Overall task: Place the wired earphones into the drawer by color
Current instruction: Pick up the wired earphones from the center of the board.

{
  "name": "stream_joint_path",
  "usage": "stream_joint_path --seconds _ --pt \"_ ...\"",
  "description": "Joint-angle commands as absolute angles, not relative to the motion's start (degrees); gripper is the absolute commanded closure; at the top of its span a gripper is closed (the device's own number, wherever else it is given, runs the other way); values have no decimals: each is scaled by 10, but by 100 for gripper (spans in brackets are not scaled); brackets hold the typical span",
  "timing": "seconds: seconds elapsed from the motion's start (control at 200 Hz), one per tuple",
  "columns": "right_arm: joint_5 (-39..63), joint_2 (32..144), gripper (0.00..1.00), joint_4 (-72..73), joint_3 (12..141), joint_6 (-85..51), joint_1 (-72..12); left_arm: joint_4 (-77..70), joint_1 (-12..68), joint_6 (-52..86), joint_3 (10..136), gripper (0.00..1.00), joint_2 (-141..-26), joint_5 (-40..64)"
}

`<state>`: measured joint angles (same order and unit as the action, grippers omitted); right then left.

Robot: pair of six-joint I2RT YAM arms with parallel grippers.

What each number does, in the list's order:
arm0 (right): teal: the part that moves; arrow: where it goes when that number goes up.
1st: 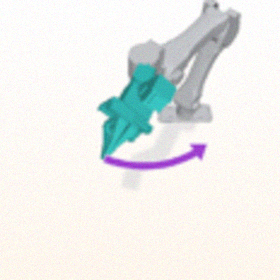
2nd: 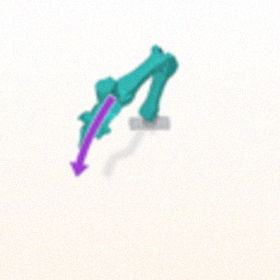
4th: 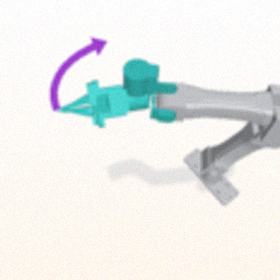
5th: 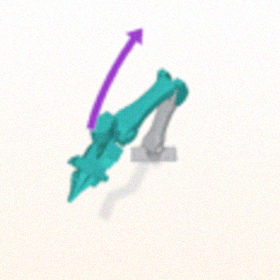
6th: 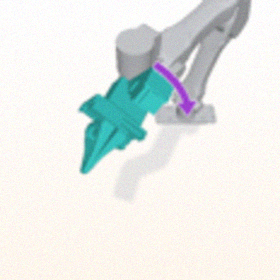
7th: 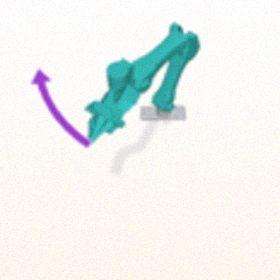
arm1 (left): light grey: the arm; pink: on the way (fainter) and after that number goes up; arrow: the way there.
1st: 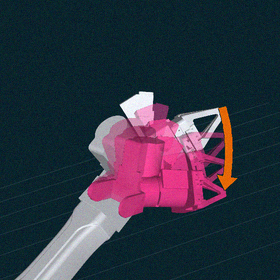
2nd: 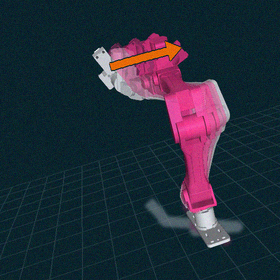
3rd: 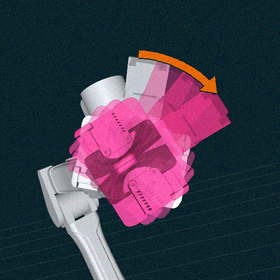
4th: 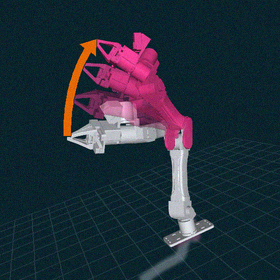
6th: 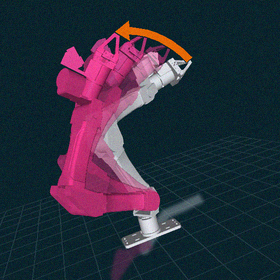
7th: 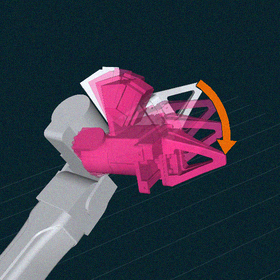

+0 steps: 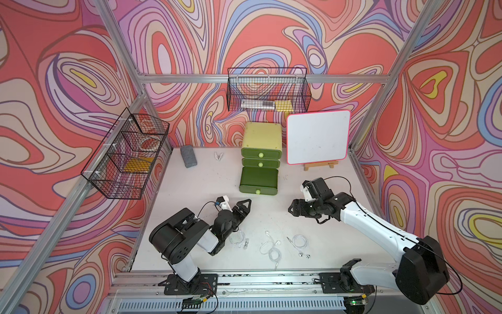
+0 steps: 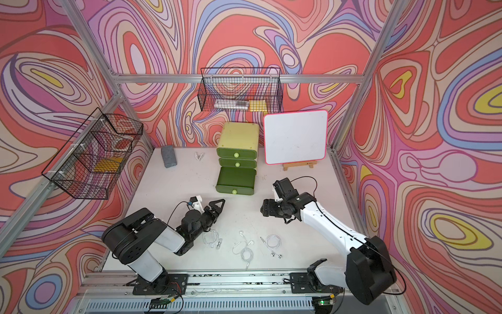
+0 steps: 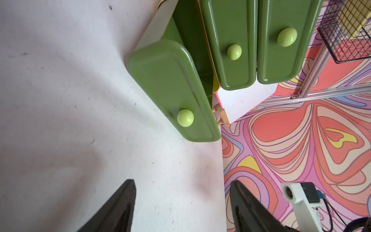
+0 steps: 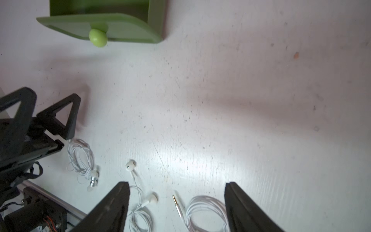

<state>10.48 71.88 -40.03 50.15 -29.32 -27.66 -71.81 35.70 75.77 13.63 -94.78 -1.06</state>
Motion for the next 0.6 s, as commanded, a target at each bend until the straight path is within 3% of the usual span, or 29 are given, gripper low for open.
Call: stream_joint_path --seconds 0.0,0.34,0.596 --pt "122 689 26 -442 485 -326 -300 -618 358 710 157 25 -899 6" --pt "69 739 29 -453 461 -341 -418 -223 358 566 257 11 -707 -7" --pt "56 752 42 -454 428 -361 -457 -59 358 495 309 5 -619 -36"
